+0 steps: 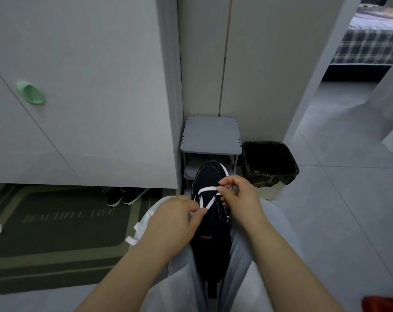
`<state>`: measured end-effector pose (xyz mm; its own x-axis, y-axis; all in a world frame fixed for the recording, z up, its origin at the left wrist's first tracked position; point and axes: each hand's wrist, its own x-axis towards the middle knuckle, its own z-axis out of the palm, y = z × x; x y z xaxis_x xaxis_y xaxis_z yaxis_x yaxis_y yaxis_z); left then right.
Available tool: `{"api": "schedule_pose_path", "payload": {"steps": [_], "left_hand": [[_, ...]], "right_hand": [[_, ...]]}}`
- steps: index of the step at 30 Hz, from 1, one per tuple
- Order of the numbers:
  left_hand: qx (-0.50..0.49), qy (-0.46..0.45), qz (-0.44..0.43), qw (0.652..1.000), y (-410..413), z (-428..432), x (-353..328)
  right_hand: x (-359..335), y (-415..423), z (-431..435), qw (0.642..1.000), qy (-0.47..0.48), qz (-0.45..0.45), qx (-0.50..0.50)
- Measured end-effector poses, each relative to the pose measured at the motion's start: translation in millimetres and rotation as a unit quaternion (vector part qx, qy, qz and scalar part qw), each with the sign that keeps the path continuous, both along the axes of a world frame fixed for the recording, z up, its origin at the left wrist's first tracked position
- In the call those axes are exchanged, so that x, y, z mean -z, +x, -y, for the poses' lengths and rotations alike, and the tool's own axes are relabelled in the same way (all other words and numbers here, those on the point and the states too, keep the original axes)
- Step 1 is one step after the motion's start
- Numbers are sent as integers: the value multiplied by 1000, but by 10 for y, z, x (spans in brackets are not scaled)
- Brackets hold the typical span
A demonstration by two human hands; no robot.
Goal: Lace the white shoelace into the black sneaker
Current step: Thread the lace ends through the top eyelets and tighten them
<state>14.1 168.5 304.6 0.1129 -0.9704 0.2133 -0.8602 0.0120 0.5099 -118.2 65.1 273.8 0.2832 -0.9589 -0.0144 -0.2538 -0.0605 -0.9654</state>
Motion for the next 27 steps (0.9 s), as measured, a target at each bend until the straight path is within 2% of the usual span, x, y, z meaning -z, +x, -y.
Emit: {"api": "schedule_pose_path", "payload": {"steps": [3, 6, 10, 12, 14, 17, 19, 21, 27], "left_hand": [[29, -1, 1, 1000, -55, -76, 2], [39, 11, -8, 999, -61, -125, 3], [40, 32, -7, 999, -142, -83, 69], [33, 43, -3, 999, -213, -69, 124], [16, 35, -25, 999, -242, -70, 168], [-21, 12, -77, 997, -189, -75, 154], [-36, 5, -89, 995, -134, -81, 122], [-21, 3, -77, 997, -104, -88, 95], [98, 48, 23, 994, -153, -173, 28]], "right_hand": [[-14, -15, -33, 999, -13, -33, 23], [-55, -51, -100, 999, -9, -22, 36], [-49, -12, -156, 993, -64, -93, 36], [-47, 11, -167, 992, -85, -90, 40], [-98, 2, -163, 998, -44, -23, 44], [-223, -30, -120, 987, 120, 110, -2], [-257, -51, -84, 975, 182, 122, -39], [-228, -48, -66, 975, 185, 114, -45], [-64, 4, -44, 992, 102, 56, -50]]}}
